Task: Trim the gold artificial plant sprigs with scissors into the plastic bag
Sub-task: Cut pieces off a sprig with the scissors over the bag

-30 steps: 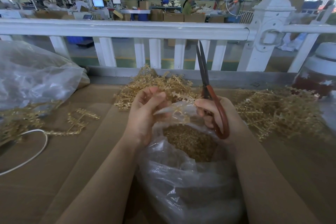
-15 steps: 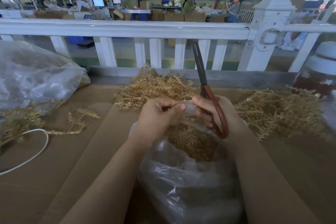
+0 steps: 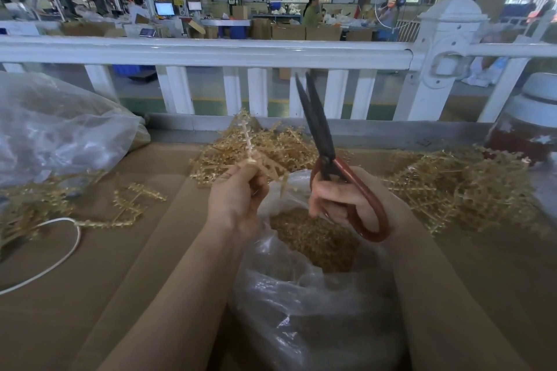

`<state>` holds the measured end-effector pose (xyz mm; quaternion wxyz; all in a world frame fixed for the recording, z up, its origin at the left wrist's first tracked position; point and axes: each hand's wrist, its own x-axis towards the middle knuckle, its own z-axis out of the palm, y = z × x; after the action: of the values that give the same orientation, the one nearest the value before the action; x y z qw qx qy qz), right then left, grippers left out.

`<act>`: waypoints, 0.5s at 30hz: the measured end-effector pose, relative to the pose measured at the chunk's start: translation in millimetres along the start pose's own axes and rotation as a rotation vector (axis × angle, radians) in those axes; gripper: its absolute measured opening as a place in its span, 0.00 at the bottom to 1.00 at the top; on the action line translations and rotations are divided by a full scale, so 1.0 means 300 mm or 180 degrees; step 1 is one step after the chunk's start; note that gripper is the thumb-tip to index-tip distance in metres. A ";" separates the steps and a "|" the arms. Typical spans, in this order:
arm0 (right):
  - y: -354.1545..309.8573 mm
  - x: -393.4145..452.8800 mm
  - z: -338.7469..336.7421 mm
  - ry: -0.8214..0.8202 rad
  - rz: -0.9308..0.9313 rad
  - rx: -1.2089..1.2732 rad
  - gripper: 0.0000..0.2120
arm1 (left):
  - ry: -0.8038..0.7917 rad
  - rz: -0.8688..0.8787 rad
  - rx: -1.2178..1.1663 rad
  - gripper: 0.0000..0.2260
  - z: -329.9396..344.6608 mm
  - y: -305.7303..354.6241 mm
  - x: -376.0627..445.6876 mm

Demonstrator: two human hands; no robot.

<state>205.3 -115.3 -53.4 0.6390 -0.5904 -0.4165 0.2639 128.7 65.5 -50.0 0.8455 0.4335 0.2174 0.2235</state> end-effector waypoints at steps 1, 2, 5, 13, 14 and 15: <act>-0.002 -0.001 0.000 -0.0181 0.0065 -0.0086 0.11 | 0.0017 0.0047 0.0100 0.10 0.003 -0.007 -0.002; -0.004 -0.001 -0.001 -0.0330 0.0158 -0.0196 0.11 | 0.0025 0.0101 0.0205 0.11 0.006 -0.012 -0.004; -0.005 0.001 -0.006 -0.0468 0.0340 -0.0738 0.12 | 0.0027 0.0316 0.0605 0.13 0.007 -0.030 -0.005; -0.013 0.011 0.032 0.0991 0.0127 -0.0017 0.28 | -0.0378 0.0195 0.0942 0.06 0.009 -0.021 -0.015; -0.013 0.010 0.033 0.1215 0.0107 0.0043 0.31 | -0.0467 0.0116 0.0974 0.06 0.007 -0.016 -0.016; -0.014 0.010 0.037 0.1380 0.0066 0.0076 0.32 | -0.0595 0.0036 0.1000 0.05 0.006 -0.011 -0.019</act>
<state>197.0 -107.5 -49.0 0.7178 -0.6300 -0.2602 0.1422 125.8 59.5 -50.8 0.7827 0.5803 0.1676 0.1503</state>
